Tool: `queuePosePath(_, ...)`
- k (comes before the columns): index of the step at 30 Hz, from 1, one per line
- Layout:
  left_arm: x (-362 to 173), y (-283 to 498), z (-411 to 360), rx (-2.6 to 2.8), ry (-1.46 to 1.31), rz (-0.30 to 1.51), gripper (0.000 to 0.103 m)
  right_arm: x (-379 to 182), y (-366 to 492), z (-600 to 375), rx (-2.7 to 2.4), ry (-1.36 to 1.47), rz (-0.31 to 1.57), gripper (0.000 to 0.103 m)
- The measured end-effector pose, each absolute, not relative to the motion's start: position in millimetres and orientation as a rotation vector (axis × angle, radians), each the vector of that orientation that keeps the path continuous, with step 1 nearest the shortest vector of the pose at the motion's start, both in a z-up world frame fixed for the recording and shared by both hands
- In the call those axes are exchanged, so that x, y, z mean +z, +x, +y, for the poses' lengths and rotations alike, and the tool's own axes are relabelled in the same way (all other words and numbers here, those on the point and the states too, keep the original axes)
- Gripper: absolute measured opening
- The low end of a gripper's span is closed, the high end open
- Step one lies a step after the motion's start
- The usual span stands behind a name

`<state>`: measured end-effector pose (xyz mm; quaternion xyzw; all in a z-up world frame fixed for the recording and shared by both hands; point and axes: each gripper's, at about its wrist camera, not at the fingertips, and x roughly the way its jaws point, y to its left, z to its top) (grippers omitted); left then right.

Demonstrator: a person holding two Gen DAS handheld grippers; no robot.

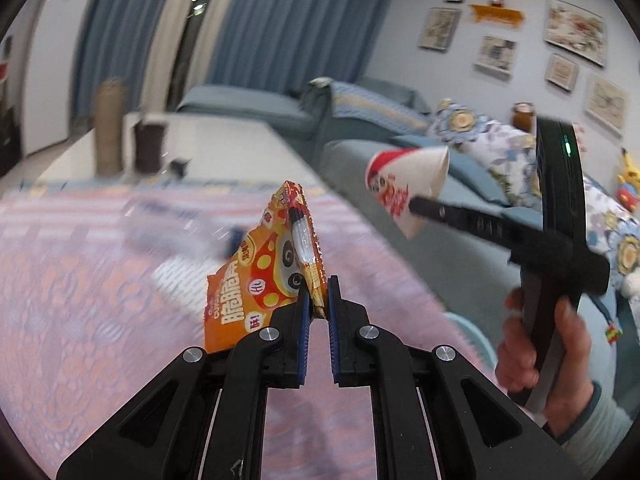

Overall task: Collect trash
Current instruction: 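Carry snack bag and cone cup over the wastebasket and open both tools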

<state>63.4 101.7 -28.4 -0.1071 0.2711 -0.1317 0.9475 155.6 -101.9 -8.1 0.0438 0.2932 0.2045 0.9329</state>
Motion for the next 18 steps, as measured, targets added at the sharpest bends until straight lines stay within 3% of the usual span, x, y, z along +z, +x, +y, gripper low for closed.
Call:
queuePosePath(11, 35.0, 78.5, -23.4, -0.506, -0.101, 0.460, 0.007, 18.3, 104.1, -225.1, 0.233, 0.162, 0.554, 0.002)
queuePosePath(18, 30.5, 88.8, -96.9, -0.627, -0.049, 0.509, 0.007, -5.8, 90.8, -296.0, 0.120, 0.249, 0.622, 0.002)
